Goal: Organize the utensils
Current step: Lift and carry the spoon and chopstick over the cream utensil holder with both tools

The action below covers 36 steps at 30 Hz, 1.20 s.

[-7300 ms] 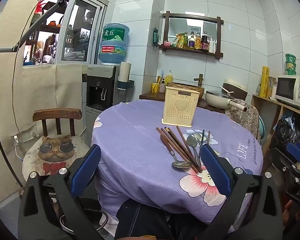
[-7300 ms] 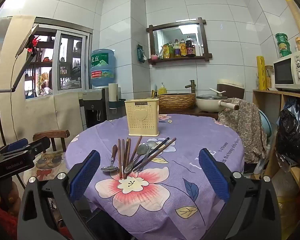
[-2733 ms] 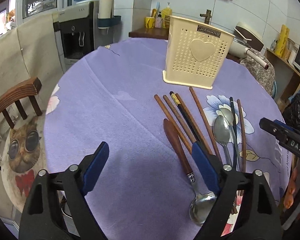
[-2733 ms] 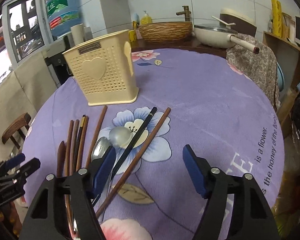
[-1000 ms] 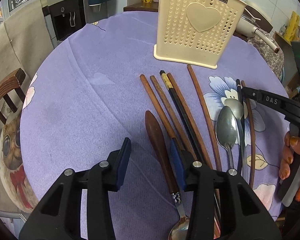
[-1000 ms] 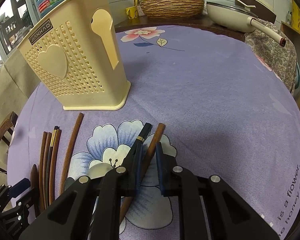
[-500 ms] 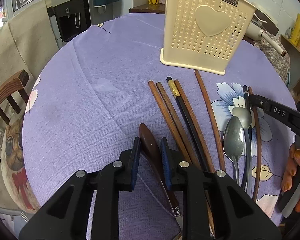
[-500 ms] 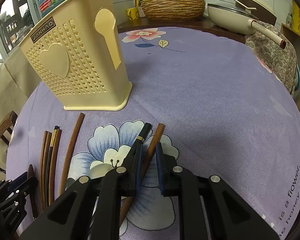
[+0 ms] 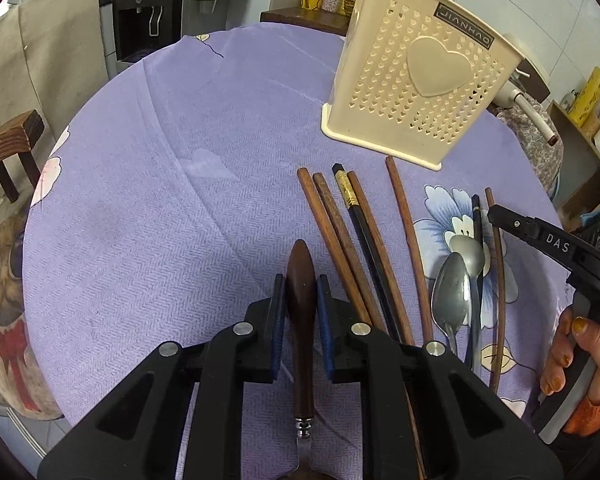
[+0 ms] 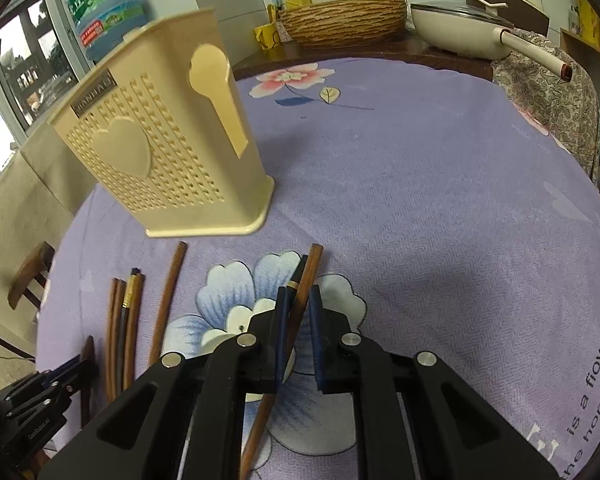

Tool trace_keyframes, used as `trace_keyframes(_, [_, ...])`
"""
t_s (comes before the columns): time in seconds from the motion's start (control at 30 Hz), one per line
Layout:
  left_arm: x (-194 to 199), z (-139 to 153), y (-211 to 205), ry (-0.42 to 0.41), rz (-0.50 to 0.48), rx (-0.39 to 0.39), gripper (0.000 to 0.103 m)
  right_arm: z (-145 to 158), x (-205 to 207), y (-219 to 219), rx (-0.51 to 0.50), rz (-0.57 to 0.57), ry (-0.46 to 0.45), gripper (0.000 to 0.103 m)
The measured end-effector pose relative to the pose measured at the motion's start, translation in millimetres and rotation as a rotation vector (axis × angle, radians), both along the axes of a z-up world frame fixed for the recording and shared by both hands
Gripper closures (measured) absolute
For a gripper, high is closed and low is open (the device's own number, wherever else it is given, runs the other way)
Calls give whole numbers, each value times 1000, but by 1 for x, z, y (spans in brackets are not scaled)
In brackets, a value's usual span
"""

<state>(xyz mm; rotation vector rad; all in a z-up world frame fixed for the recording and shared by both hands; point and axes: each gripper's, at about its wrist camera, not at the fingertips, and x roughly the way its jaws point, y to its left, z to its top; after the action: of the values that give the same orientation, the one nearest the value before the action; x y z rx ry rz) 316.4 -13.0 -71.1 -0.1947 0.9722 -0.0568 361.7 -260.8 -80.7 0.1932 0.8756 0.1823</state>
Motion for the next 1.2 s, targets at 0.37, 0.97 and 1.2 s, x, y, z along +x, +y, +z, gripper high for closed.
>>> trace_keyframes(0.37, [-23, 54, 7, -144, -32, -50, 87, 52, -34, -7, 47, 48, -174, 95])
trace_keyframes(0.97, [-51, 121, 9, -317, -71, -4, 87, 147, -95, -14, -16, 147, -418, 96])
trace_keyframes(1.2, [-51, 120, 9, -315, -71, -3, 88, 149, -99, -13, -18, 152, -414, 96])
